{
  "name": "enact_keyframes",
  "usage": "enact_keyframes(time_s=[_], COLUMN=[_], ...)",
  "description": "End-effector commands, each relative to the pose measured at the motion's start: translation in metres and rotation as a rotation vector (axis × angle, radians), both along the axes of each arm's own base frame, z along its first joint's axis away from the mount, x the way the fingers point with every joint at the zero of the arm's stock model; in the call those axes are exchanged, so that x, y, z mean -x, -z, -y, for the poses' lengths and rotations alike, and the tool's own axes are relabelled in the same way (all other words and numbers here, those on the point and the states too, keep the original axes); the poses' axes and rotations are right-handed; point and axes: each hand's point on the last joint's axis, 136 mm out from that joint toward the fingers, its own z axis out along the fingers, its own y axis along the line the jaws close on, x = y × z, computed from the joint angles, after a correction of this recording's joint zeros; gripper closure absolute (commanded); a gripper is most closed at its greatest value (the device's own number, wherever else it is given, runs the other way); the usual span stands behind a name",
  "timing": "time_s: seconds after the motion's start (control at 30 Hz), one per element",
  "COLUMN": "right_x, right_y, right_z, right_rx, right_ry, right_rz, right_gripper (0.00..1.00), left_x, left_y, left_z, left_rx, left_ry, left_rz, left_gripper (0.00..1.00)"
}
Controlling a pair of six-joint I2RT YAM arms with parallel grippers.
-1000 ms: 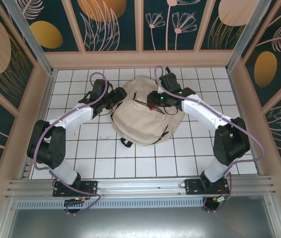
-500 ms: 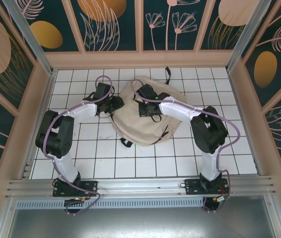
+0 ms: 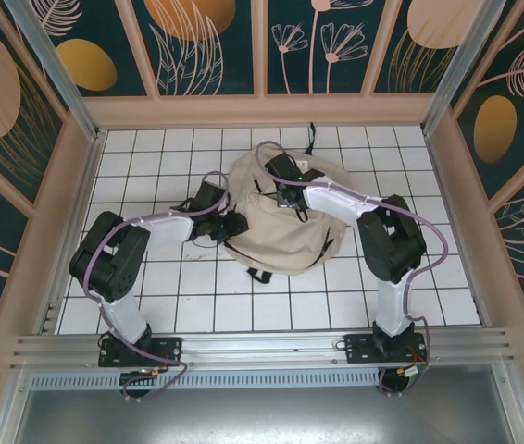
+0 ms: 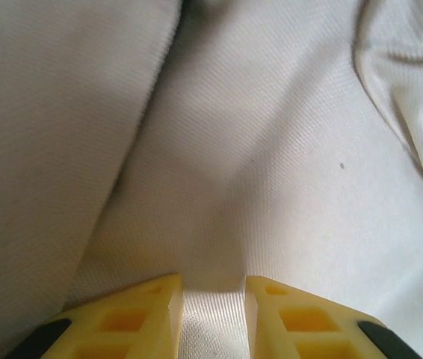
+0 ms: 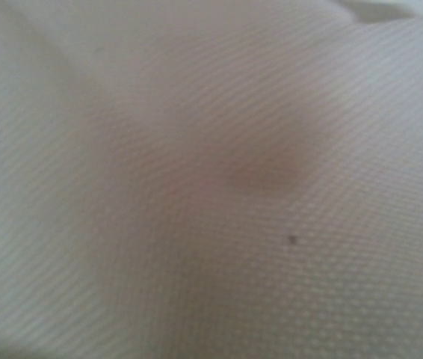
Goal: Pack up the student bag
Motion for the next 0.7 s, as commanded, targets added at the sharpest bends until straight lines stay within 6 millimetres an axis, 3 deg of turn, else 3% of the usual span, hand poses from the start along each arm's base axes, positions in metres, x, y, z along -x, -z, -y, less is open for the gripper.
enact_keyframes(time_s=[0.0,0.1,0.27,0.37,0.5,0.67], right_x=[-0.014,0.003,0.057,0.069,0.051,0.013], right_y=[-0.030,-0.034,-0.056,-0.074,-0.080,-0.059], right_z=[0.033,0.008,-0.038,-0.051,-0.066,-0.089], right_rx=[0.074,-0.039,-0.356,-0.434,-0.362,-0.162], right_ry=[0.106,-0.051,-0.335,-0.406,-0.419,-0.423], right_rz=[0.123,0.045,-0.097,-0.111,-0.052,-0.031], right_gripper=[0.99,0.93,0.79,0.74,0.69,0.64], left_x=[0.017,0.015,0.010,0.001,-0.021,-0.041], left_y=[-0.012,-0.034,-0.060,-0.073,-0.084,-0.087], left_z=[0.016,0.011,-0.009,-0.028,-0.061,-0.087], left_rx=[0.069,0.066,0.029,0.015,-0.015,-0.057], left_ry=[0.019,0.006,-0.018,-0.063,-0.175,-0.309], left_rz=[-0.023,0.029,0.084,0.123,0.169,0.185], left_gripper=[0.71,0.65,0.46,0.42,0.35,0.29])
